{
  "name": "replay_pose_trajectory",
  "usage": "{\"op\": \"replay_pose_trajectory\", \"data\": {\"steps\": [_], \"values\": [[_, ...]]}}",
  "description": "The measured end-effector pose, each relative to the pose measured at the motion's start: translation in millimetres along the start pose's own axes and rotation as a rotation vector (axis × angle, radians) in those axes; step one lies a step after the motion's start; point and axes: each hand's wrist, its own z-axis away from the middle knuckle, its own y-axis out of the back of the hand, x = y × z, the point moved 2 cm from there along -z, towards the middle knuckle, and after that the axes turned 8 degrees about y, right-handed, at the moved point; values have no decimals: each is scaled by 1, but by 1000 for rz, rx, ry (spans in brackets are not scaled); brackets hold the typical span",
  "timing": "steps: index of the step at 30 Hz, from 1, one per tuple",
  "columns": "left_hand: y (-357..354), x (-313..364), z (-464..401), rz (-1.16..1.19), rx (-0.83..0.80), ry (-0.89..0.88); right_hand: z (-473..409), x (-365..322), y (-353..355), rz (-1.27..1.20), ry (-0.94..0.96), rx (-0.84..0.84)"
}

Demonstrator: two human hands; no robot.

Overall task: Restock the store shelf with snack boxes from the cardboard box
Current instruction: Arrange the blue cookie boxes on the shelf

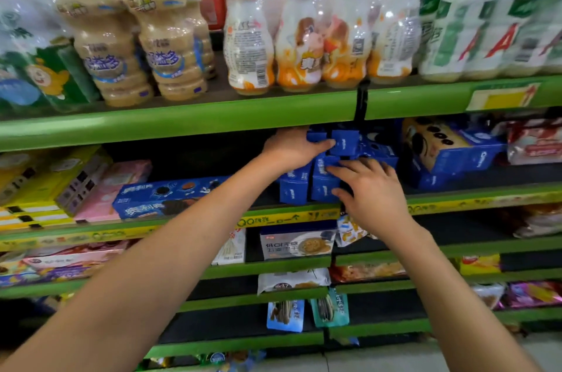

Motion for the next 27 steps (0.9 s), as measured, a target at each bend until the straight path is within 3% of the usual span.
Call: {"op": "replay_pose_trajectory", "data": {"steps": [5,12,20,27], "values": [[-13,13,-2,-15,125,116,-1,19,-1,-1,16,0],[14,-33,34,658,161,141,2,16,3,-99,87,162],[58,-120,105,1012,5,153,-12,-19,14,-442,119,188],[80,-194,151,1173,-39,138,-26,-49,0,-720,66,174]]}}
